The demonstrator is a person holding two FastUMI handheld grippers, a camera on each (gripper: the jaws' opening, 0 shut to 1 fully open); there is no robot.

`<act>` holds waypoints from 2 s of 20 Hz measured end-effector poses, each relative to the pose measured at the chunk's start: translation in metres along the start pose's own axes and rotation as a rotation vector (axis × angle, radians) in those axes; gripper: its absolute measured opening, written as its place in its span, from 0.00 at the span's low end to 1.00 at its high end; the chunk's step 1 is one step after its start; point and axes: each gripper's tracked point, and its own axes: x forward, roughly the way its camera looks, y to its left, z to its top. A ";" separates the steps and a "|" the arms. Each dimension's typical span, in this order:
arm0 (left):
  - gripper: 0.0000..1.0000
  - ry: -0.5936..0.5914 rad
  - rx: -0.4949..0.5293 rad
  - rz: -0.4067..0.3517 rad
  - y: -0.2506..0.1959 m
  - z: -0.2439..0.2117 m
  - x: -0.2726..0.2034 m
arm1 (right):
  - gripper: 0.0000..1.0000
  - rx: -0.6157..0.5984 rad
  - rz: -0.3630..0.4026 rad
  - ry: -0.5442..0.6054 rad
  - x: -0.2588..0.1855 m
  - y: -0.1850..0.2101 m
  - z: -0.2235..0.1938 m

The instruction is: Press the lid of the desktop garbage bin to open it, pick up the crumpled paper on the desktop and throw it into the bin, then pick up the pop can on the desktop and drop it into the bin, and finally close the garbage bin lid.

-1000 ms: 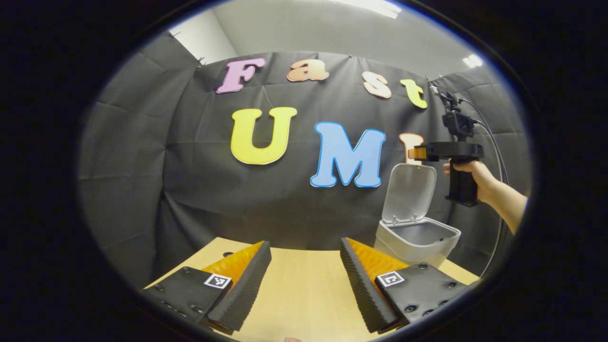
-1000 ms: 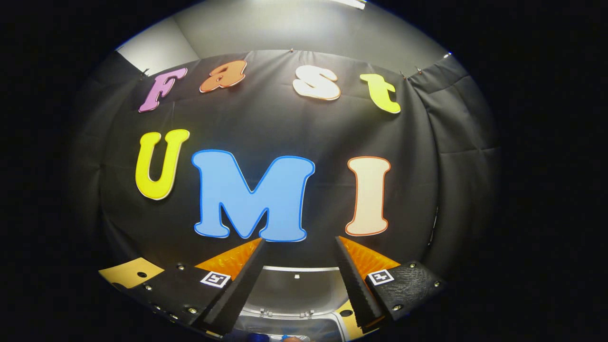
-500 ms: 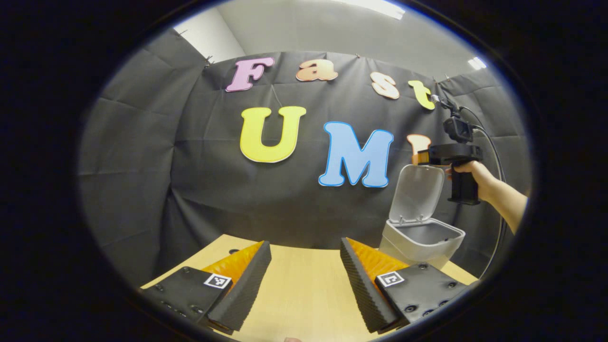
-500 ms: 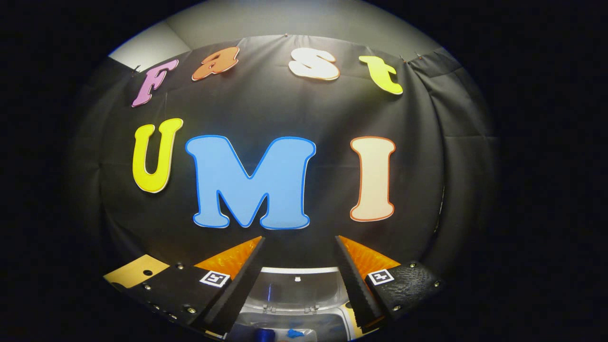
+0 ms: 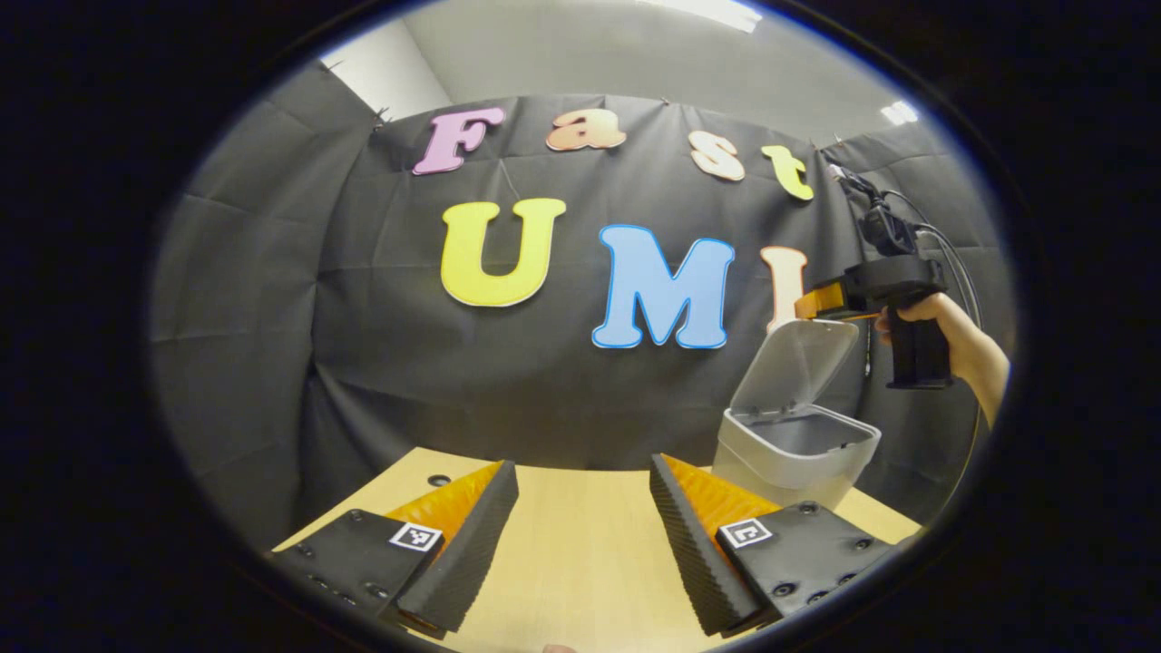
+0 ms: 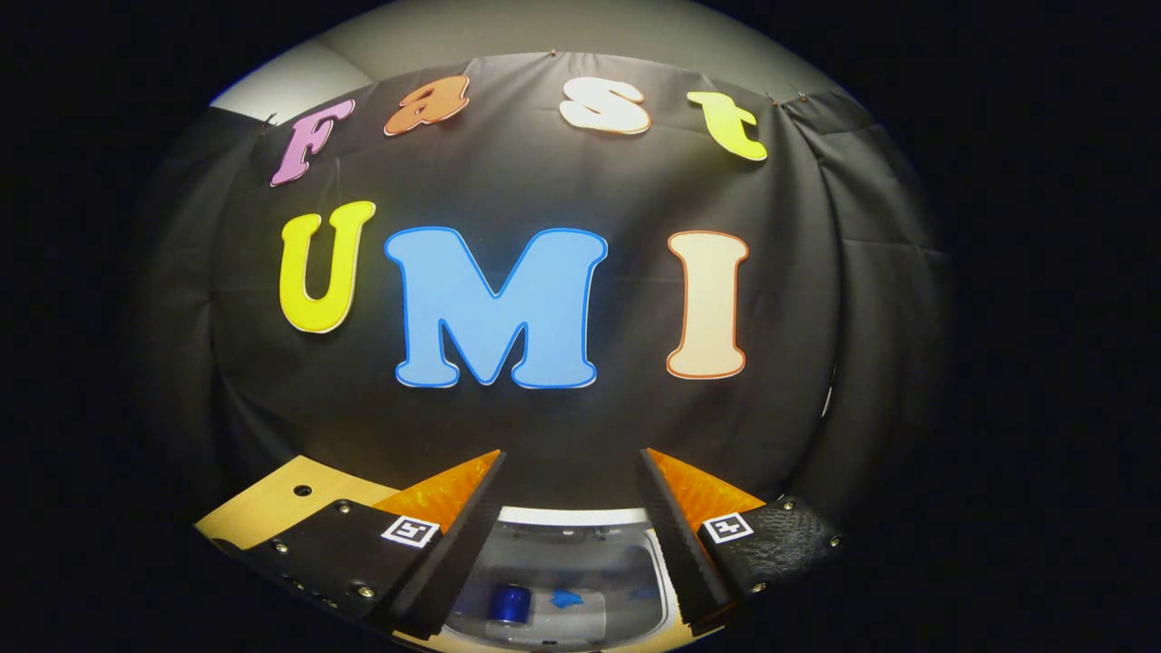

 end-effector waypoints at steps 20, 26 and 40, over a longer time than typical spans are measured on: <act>0.95 0.022 0.007 -0.025 -0.010 -0.013 0.000 | 0.90 0.087 0.030 0.182 -0.038 0.011 -0.109; 0.95 0.021 0.013 -0.027 -0.011 -0.012 0.001 | 0.95 0.063 0.012 0.169 -0.044 0.010 -0.125; 0.96 0.020 -0.020 -0.051 -0.017 -0.014 0.007 | 0.96 0.062 0.003 0.211 -0.052 0.017 -0.151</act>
